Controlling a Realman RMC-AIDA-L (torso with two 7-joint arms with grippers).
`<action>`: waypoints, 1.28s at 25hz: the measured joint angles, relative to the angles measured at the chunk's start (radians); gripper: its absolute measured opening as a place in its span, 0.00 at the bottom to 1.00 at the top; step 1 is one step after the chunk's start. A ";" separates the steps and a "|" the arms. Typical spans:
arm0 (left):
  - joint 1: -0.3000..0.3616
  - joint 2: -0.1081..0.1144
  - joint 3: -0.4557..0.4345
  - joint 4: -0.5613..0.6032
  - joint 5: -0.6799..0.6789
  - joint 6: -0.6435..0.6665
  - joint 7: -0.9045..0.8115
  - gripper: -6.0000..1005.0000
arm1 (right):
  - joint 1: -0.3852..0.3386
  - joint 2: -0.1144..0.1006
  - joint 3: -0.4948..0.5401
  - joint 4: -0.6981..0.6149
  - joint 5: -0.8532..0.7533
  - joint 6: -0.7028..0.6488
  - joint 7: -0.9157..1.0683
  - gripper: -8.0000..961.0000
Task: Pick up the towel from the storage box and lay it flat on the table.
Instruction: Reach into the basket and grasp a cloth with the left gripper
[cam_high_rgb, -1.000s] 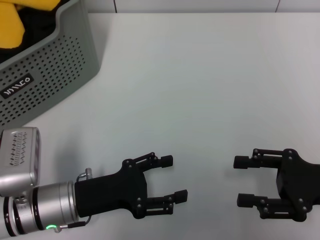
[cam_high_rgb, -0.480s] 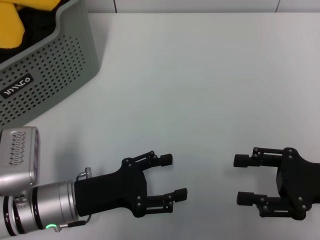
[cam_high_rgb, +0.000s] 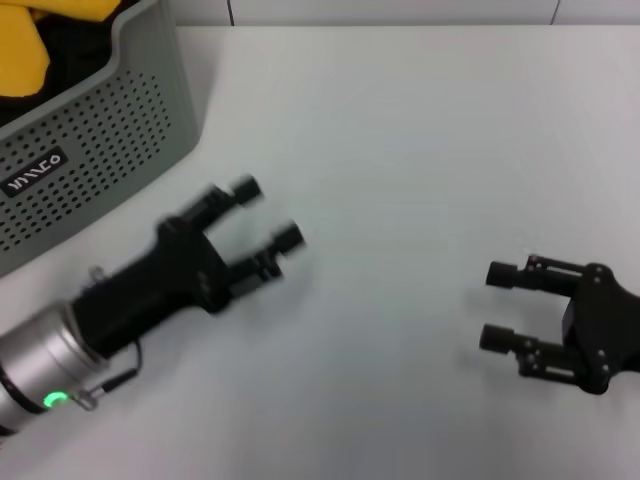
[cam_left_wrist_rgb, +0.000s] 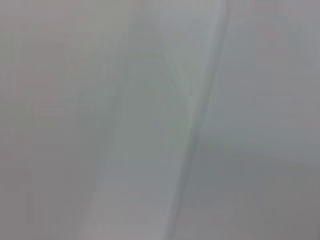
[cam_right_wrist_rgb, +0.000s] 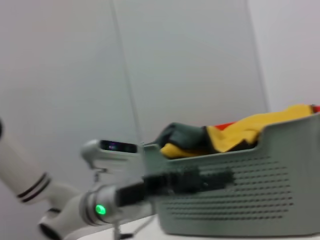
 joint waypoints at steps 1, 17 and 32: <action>0.004 0.000 0.000 -0.002 -0.050 0.019 0.002 0.83 | -0.005 0.000 0.000 0.001 0.013 0.009 -0.003 0.69; 0.046 0.064 0.000 0.026 -0.576 0.122 -0.071 0.82 | 0.020 0.002 0.000 0.052 0.095 0.214 -0.029 0.69; 0.237 0.073 -0.099 0.559 -0.565 -0.109 -0.459 0.80 | 0.102 -0.001 0.000 0.043 0.142 0.343 -0.049 0.69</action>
